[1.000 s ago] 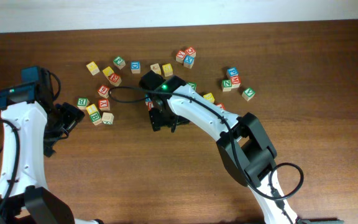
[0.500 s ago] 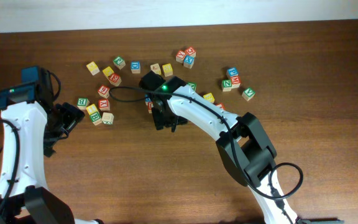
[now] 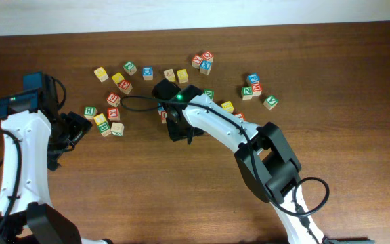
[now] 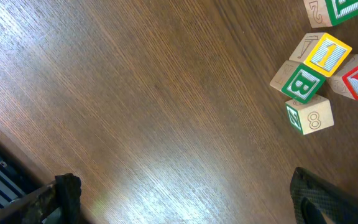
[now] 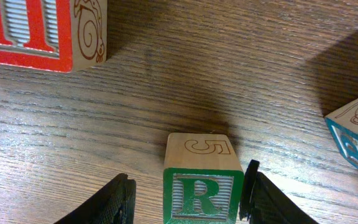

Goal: Spell out RSS
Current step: 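Close the right gripper on the green R block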

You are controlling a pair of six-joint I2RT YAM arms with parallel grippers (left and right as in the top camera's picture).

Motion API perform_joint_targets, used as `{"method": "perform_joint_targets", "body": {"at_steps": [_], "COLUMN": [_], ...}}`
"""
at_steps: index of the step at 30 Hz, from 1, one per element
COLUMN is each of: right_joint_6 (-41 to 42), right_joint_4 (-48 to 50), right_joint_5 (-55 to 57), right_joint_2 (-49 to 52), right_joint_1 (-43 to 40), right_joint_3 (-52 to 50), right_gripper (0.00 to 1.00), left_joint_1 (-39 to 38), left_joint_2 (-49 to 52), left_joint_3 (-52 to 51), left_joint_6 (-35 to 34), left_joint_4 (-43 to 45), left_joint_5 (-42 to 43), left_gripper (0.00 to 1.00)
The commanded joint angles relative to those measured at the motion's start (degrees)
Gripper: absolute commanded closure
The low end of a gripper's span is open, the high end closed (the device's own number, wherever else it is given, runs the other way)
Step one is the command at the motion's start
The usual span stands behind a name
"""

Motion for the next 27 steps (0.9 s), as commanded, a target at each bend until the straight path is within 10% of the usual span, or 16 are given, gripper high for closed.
{"method": "perform_joint_targets", "body": {"at_steps": [1, 27], "right_joint_6": [0.83, 1.03], "right_joint_4": [0.04, 1.81], "right_joint_5": [1.51, 1.60], "right_joint_2": [0.85, 0.87], "right_joint_1": [-0.11, -0.13], "right_joint_3": [-0.35, -1.01], "right_gripper": [0.52, 0.57], "left_joint_1": [0.20, 0.20], "left_joint_2": [0.33, 0.33], "left_joint_3": [-0.37, -0.37], "left_joint_6": [0.48, 0.48], "left_joint_4": [0.07, 0.09], "left_joint_5": [-0.24, -0.24], "left_gripper": [0.01, 0.01]}}
